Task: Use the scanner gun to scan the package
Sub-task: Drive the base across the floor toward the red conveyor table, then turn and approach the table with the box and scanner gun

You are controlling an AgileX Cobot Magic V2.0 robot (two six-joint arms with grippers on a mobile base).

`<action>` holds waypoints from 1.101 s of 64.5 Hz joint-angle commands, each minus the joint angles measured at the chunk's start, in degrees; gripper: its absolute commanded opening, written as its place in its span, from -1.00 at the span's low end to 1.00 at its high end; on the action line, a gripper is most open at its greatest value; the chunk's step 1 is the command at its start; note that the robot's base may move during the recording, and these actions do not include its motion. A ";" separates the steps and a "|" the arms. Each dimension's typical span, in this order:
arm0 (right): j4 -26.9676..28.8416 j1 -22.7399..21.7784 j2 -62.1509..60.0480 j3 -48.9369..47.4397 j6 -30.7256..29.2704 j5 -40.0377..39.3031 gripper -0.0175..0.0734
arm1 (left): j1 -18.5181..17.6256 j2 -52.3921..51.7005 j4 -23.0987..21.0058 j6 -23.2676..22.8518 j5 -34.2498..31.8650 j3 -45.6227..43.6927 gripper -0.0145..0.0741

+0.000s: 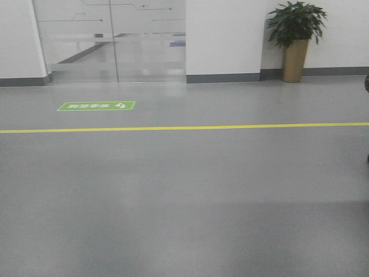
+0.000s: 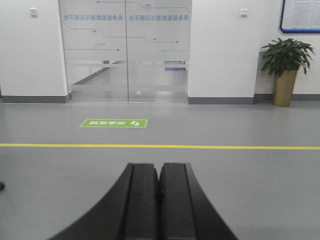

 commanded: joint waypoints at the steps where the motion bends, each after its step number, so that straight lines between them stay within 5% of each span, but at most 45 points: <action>1: -0.29 -0.07 -0.16 -0.02 0.03 -1.03 -0.95 | -0.15 -0.19 -0.34 -0.37 -1.14 -0.16 -0.92; 71: -0.29 -0.07 -0.16 -0.02 0.03 -1.03 -0.95 | -0.15 -0.19 -0.34 -0.37 -1.14 -0.16 -0.92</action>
